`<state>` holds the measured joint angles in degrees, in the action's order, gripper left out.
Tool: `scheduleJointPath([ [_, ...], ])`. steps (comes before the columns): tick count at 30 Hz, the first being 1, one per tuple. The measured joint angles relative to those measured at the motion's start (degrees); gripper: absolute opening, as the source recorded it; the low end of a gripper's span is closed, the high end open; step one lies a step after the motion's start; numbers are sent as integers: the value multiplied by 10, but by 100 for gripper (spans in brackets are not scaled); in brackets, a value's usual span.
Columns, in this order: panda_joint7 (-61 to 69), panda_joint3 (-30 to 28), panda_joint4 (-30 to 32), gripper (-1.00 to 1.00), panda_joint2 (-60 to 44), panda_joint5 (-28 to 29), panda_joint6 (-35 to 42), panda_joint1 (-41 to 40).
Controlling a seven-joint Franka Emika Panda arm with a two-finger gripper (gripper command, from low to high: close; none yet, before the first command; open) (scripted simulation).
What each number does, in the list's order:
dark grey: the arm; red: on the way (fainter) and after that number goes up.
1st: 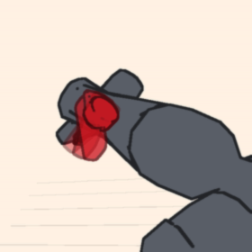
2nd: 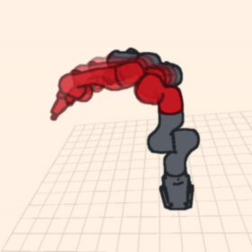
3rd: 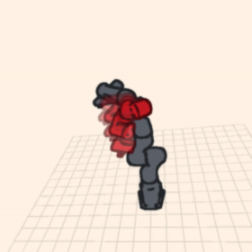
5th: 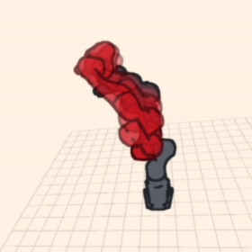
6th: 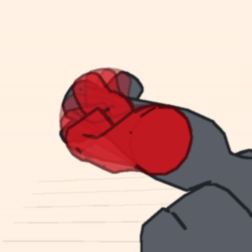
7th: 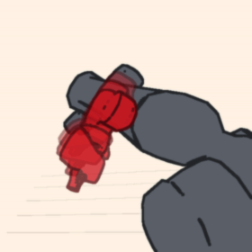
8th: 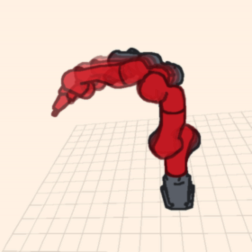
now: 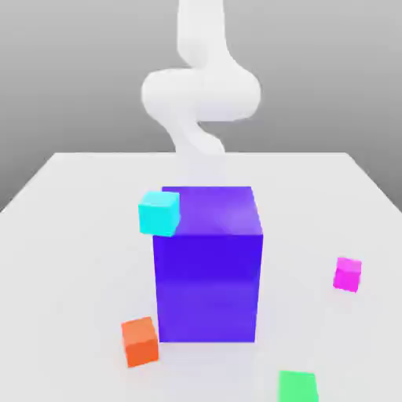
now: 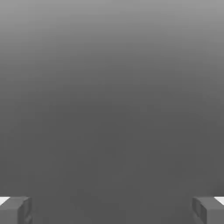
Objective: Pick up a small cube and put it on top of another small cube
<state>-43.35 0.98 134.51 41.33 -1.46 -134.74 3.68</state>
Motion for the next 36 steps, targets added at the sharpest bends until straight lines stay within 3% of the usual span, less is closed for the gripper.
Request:
scheduleJointPath([
  [11, 100, 74, 120, 0, -198, -50, -130, 154],
  [18, 136, 143, 196, 0, -323, -47, -213, 232],
  [24, 105, 179, 257, 0, -436, 42, -287, 309],
  [30, 21, 64, 240, 0, -560, 161, -381, 393],
  [31, 15, 45, 236, -100, -578, 168, -397, 410],
  [36, 13, 45, 236, -100, -578, 170, -396, 410],
])
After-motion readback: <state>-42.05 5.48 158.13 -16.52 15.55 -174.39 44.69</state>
